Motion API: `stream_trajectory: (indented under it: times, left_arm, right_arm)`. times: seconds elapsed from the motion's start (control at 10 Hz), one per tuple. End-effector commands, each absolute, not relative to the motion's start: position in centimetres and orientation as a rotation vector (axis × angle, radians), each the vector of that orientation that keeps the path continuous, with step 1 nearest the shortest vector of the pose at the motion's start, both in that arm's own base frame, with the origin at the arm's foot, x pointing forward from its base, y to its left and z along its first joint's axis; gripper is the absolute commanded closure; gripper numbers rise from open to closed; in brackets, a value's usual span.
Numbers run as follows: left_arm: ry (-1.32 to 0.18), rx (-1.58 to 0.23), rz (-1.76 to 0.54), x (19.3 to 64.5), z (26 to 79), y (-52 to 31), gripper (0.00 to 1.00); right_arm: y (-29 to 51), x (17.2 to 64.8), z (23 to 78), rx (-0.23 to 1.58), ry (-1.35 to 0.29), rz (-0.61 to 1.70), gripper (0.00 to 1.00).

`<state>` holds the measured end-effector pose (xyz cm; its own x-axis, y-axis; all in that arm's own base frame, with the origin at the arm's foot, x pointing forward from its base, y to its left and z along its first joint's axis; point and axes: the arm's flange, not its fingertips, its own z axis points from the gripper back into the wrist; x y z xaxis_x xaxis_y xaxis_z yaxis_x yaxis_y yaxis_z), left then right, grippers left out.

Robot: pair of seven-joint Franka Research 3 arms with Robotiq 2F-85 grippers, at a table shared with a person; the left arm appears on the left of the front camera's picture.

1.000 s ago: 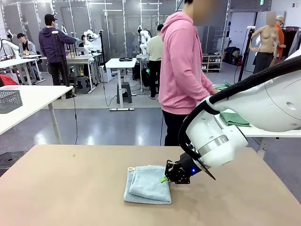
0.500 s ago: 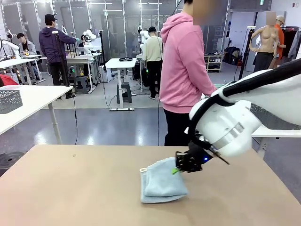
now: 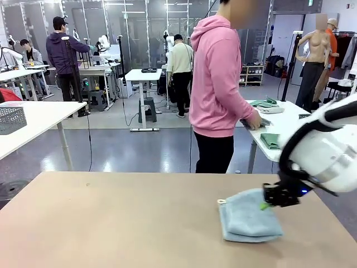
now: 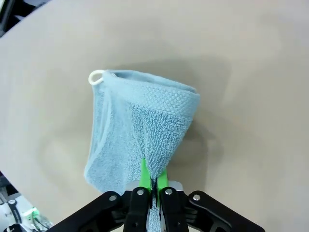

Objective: Fold the towels and place them in the basket.
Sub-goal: Place the folded Towel with hook on the right side of the table.

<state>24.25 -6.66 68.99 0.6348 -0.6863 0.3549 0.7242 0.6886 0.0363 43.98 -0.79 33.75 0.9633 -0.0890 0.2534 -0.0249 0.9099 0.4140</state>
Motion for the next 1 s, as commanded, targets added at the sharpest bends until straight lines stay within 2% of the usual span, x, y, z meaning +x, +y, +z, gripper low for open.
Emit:
stream_trajectory:
  times: [0.0, 0.5, 0.6, 0.7, 0.8, 0.9]
  left_arm:
    - [-0.358, -0.111, -0.808, 24.3, 69.1, -6.7, 0.00]
    - [-0.358, -0.111, -0.808, 24.3, 69.1, -6.7, 0.00]
    - [-0.358, -0.111, -0.808, 24.3, 69.1, -6.7, 0.00]
    - [-0.358, -0.111, -0.808, 24.3, 69.1, -6.7, 0.00]
    - [-0.358, -0.111, -0.808, 24.3, 69.1, -6.7, 0.00]
    - [-0.358, -0.111, -0.808, 24.3, 69.1, -6.7, 0.00]
  right_arm:
    - [-4.7, 43.7, 35.2, 0.382, -0.242, -0.056, 0.95]
    - [-10.8, 44.8, 34.4, 0.304, -0.181, -0.119, 0.95]
    - [-10.7, 44.9, 34.3, 0.276, -0.175, -0.119, 0.90]
    - [-10.5, 44.8, 34.4, 0.264, -0.179, -0.117, 0.58]
    - [-10.3, 44.5, 34.5, 0.242, -0.179, -0.121, 0.58]
    - [-10.2, 44.2, 34.6, 0.238, -0.184, -0.129, 0.21]
